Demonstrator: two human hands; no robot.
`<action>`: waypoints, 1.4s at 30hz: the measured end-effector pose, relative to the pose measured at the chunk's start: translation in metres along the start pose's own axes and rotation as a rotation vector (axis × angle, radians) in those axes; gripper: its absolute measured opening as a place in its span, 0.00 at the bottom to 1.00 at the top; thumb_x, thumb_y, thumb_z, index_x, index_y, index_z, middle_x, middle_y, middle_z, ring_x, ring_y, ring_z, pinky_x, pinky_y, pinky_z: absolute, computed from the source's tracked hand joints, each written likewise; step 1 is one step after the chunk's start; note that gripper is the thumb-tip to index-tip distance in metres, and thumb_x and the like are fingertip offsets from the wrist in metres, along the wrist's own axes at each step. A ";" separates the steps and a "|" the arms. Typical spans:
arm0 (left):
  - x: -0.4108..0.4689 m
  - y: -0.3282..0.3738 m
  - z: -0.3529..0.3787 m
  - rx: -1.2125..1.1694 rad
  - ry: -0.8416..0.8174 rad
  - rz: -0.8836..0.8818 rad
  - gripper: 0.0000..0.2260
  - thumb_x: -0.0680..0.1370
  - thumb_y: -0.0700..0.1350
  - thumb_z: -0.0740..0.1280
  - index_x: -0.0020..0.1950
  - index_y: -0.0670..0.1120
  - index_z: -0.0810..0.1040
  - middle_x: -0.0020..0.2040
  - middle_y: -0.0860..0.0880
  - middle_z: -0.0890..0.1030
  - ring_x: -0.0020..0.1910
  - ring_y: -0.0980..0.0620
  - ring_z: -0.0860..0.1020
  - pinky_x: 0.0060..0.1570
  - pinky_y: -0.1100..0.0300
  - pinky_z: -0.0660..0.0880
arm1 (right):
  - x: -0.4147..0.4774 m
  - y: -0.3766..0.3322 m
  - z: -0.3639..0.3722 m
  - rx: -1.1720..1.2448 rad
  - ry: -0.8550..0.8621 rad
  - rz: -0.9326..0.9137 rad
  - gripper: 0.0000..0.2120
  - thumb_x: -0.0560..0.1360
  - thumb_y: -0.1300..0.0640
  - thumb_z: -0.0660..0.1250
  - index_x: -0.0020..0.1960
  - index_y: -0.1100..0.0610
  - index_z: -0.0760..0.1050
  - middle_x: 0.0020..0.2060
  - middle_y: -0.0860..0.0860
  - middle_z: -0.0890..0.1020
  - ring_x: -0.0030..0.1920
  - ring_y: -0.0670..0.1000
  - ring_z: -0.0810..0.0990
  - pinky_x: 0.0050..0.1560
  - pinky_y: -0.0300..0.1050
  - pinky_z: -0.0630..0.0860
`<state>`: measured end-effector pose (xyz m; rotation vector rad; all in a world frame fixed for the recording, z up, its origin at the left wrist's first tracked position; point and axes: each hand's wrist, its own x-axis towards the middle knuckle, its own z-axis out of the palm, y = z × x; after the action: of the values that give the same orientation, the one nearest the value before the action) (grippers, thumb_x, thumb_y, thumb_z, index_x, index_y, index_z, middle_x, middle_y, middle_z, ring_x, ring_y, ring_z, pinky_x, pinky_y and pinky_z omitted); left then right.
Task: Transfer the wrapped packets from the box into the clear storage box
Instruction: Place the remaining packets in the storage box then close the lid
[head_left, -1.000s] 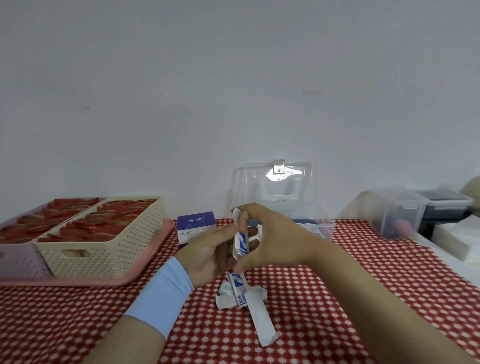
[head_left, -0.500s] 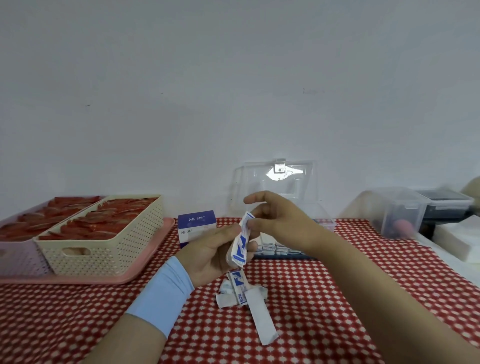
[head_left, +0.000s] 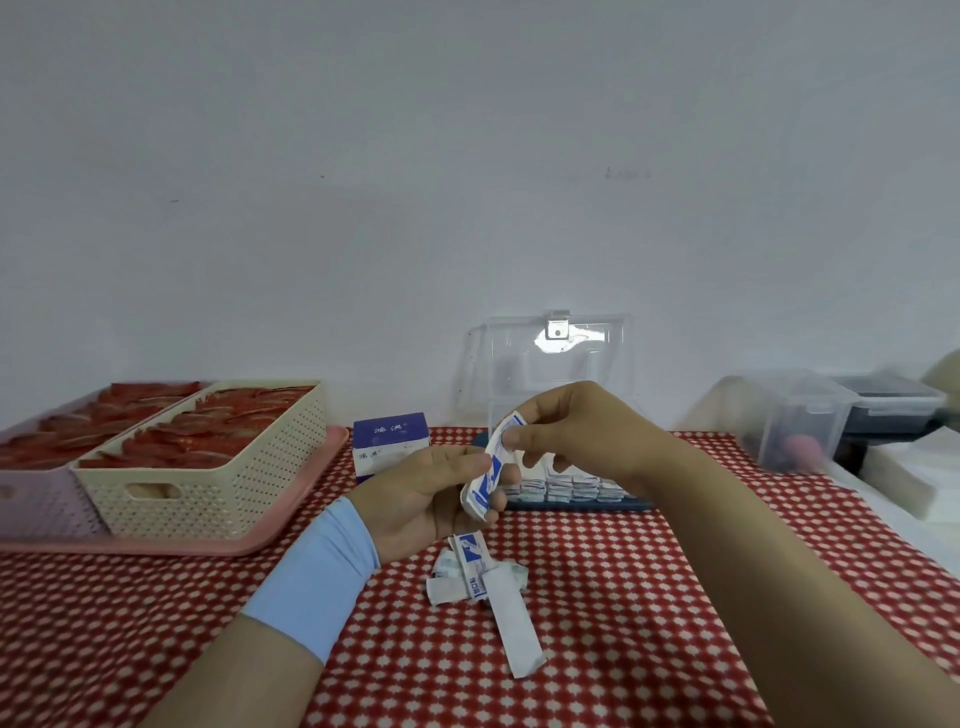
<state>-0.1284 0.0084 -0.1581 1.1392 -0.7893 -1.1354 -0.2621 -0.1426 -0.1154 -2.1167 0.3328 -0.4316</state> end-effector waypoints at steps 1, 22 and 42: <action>0.001 0.001 0.001 0.004 0.009 0.002 0.15 0.72 0.45 0.67 0.56 0.40 0.79 0.45 0.44 0.85 0.36 0.52 0.82 0.35 0.61 0.81 | -0.001 -0.001 -0.002 0.019 -0.007 0.003 0.04 0.77 0.56 0.72 0.47 0.55 0.85 0.39 0.47 0.86 0.38 0.44 0.81 0.39 0.41 0.75; 0.105 0.070 -0.019 1.450 0.169 0.130 0.12 0.76 0.43 0.62 0.51 0.50 0.85 0.52 0.53 0.83 0.52 0.53 0.79 0.56 0.57 0.76 | 0.137 0.033 -0.035 -0.616 -0.215 0.197 0.08 0.78 0.56 0.70 0.42 0.59 0.83 0.27 0.48 0.78 0.26 0.48 0.72 0.31 0.38 0.70; 0.106 0.036 -0.024 2.123 -0.137 0.301 0.24 0.70 0.61 0.51 0.42 0.51 0.84 0.38 0.56 0.80 0.50 0.53 0.68 0.66 0.52 0.58 | 0.150 0.050 0.009 -1.071 -0.332 0.190 0.16 0.75 0.66 0.67 0.31 0.56 0.69 0.29 0.50 0.77 0.29 0.47 0.74 0.36 0.42 0.72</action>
<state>-0.0672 -0.0858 -0.1367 2.3689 -2.3039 0.3742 -0.1269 -0.2215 -0.1353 -3.0801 0.6582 0.3092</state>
